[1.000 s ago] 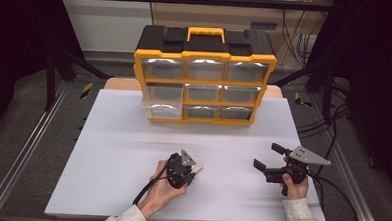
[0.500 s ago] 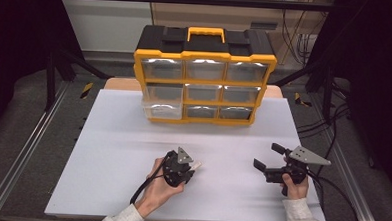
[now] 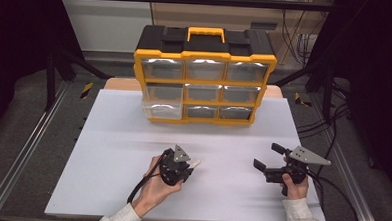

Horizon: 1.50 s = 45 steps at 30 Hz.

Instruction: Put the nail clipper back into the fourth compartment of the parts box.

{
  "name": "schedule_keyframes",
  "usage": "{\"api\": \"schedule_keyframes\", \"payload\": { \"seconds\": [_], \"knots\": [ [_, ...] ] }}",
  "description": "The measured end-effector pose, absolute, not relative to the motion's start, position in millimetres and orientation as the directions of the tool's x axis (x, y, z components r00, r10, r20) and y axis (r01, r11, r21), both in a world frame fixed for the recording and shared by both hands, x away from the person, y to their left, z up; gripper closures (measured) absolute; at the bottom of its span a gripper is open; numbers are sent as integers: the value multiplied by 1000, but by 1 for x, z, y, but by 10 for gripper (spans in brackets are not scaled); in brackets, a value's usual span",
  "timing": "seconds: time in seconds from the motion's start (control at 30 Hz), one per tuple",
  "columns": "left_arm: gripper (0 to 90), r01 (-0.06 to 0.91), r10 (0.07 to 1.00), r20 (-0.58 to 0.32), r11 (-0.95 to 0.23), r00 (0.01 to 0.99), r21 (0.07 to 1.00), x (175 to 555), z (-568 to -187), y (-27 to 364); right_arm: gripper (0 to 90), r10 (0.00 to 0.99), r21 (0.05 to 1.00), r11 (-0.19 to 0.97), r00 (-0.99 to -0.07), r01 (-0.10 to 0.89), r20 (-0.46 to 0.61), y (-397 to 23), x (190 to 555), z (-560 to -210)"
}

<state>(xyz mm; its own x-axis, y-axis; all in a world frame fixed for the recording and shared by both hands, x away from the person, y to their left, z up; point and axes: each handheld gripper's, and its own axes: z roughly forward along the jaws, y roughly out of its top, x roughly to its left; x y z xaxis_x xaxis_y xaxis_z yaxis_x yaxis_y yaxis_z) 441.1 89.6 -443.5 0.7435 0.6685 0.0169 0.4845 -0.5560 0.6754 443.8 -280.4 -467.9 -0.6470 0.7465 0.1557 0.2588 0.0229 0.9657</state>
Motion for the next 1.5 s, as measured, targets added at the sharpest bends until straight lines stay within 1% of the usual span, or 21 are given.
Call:
{"api": "schedule_keyframes", "payload": {
  "seconds": [0.53, 1.5],
  "knots": [
    [769, 472, 668, 10, -536, 744, 700, 440, -428, 100, 2, 746, 966, 23, -647, 259, 156, -280, 444, -468],
    [770, 462, 707, 3, -466, 707, 754, 442, -399, 131, 3, 747, 966, 26, -648, 257, 152, -280, 444, -468]
  ]
}}
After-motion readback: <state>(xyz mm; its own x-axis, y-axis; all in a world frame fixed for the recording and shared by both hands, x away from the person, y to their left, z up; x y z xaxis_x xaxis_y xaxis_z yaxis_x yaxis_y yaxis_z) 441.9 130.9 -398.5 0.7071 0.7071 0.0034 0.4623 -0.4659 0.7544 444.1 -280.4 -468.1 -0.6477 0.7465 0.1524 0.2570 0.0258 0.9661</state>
